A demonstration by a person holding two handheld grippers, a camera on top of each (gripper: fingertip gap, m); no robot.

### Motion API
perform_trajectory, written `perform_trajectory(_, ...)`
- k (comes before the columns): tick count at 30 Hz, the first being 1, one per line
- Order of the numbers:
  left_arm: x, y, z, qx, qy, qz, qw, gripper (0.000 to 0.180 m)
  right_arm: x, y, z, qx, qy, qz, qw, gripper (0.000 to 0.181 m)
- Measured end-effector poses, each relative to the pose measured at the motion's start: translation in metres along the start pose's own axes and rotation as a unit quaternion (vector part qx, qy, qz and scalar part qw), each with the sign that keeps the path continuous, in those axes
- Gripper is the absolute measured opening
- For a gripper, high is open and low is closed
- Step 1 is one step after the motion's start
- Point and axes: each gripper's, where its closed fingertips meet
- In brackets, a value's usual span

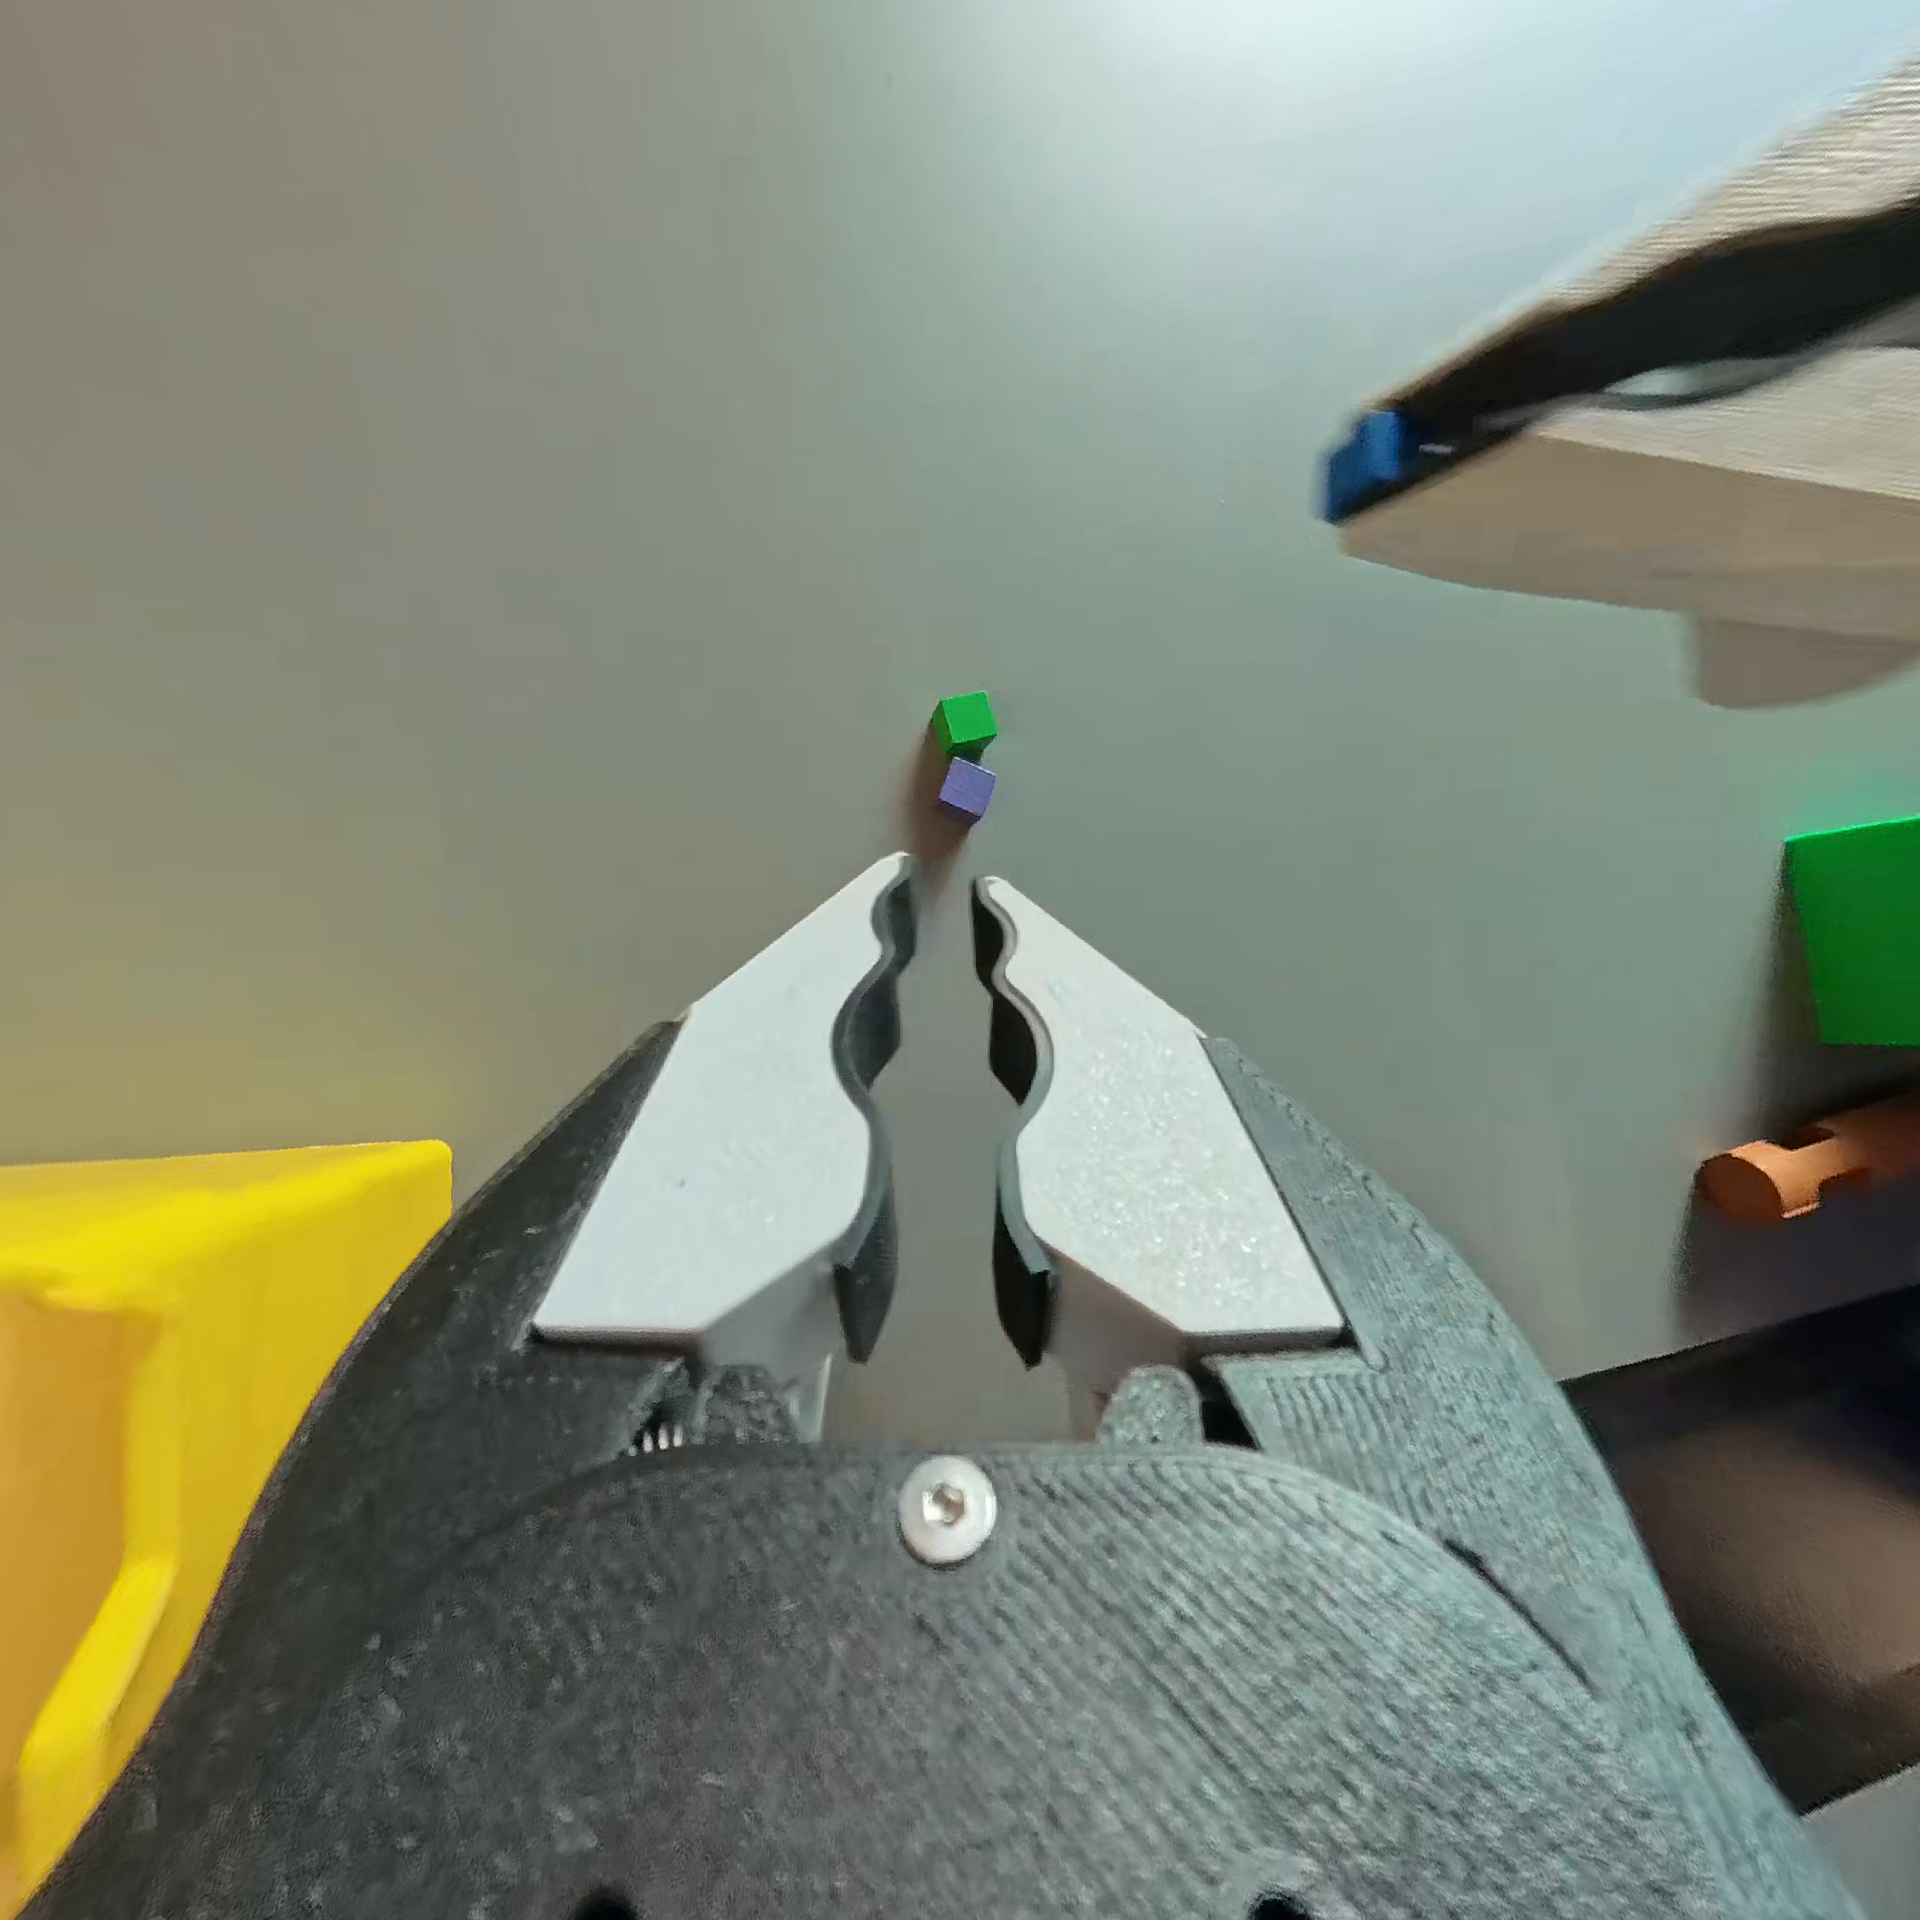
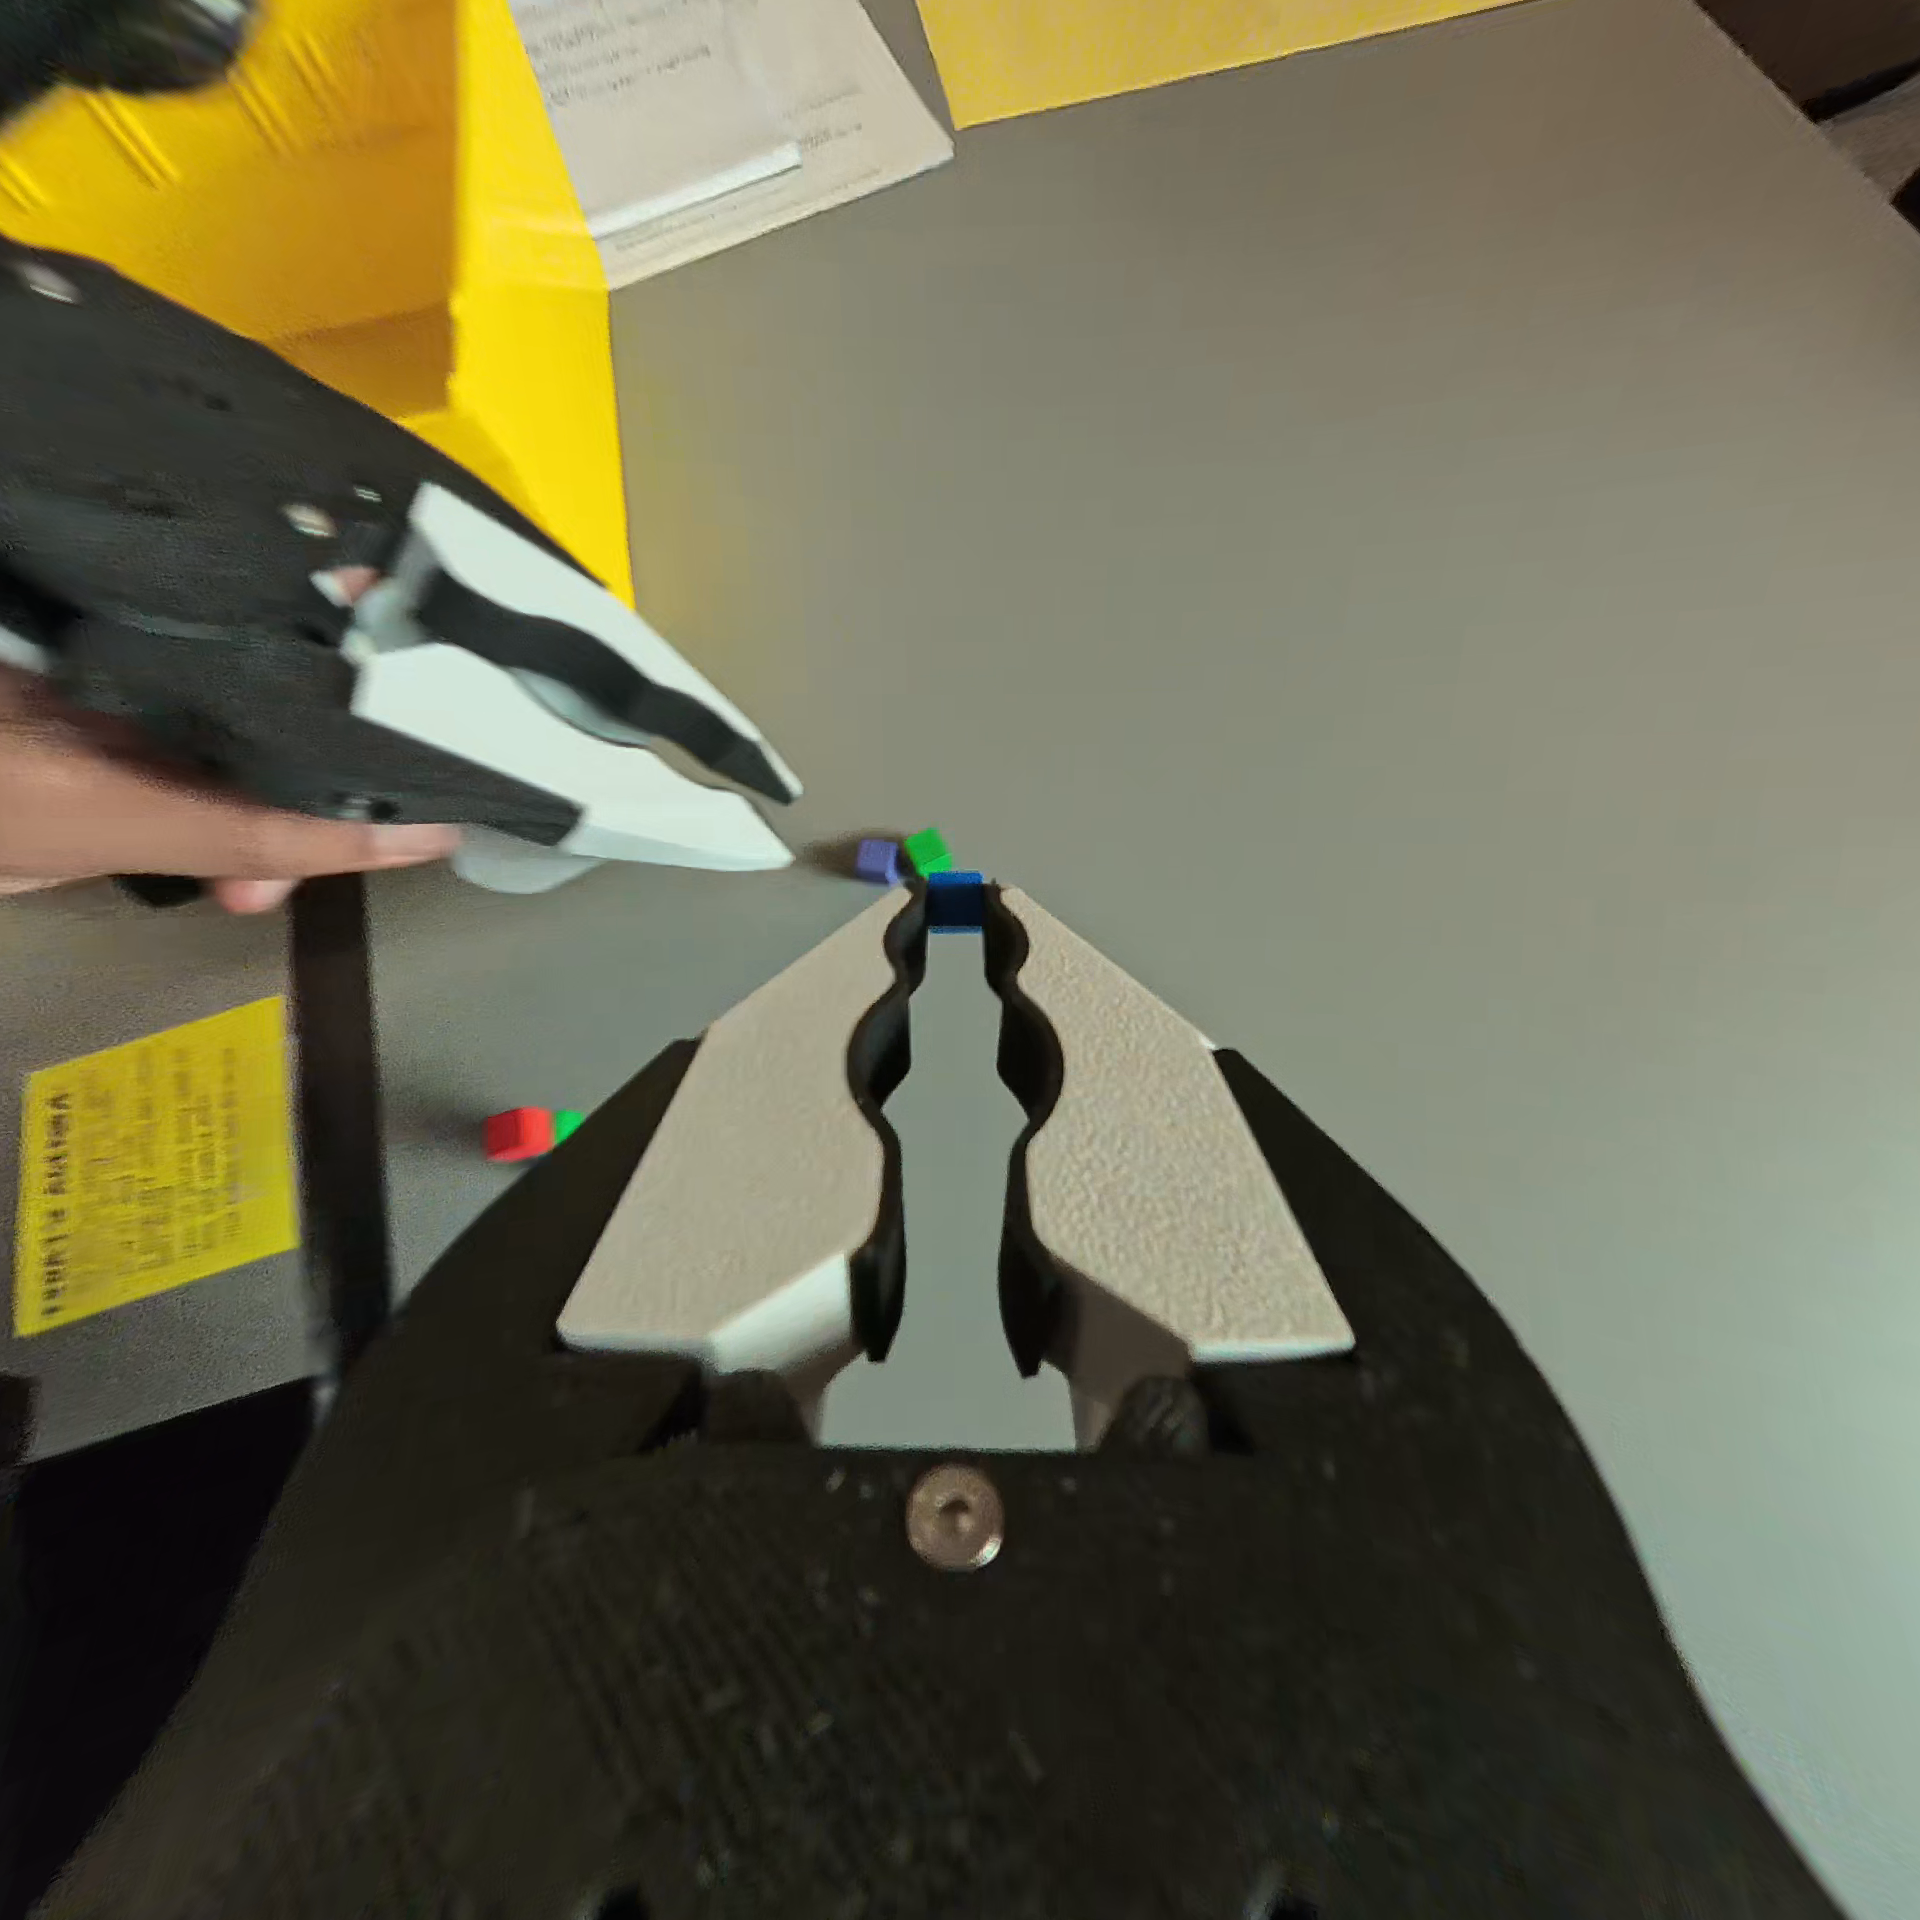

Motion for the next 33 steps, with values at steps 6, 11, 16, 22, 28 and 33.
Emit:
perform_trajectory(6, 0.010, 0.030, 0.001, -0.011, 0.072, -0.017, 0.997, 0.032, -0.065, -0.035, -0.040, -0.011, 0.063, -0.021, 0.998, 0.008)
perform_trajectory(11, 0.014, 0.025, 0.005, -0.011, 0.109, -0.018, 0.994, 0.008, -0.103, -0.028, -0.057, -0.034, 0.051, -0.024, 0.998, 0.008)
perform_trajectory(16, 0.020, -0.006, 0.005, 0.005, 0.086, -0.040, 0.995, 0.008, -0.110, -0.014, -0.055, -0.046, 0.026, -0.028, 0.998, 0.008)
perform_trajectory(22, 0.032, -0.039, -0.010, 0.001, 0.085, -0.072, 0.994, 0.008, -0.110, -0.003, -0.056, -0.057, 0.021, -0.026, 0.998, 0.009)
perform_trajectory(28, 0.043, -0.052, -0.024, -0.008, 0.095, -0.091, 0.991, 0.008, -0.111, -0.001, -0.060, -0.062, 0.020, -0.022, 0.998, 0.011)
perform_trajectory(33, 0.050, -0.058, -0.028, -0.008, 0.094, -0.102, 0.990, 0.008, -0.111, -0.002, -0.059, -0.061, 0.020, -0.020, 0.998, 0.021)
Point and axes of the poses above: each gripper's, where its closed fingertips meet, y out along the fingers, z out of its top, x = y × z across the jaws, and after that the axes turned 4 degrees about z, right-handed
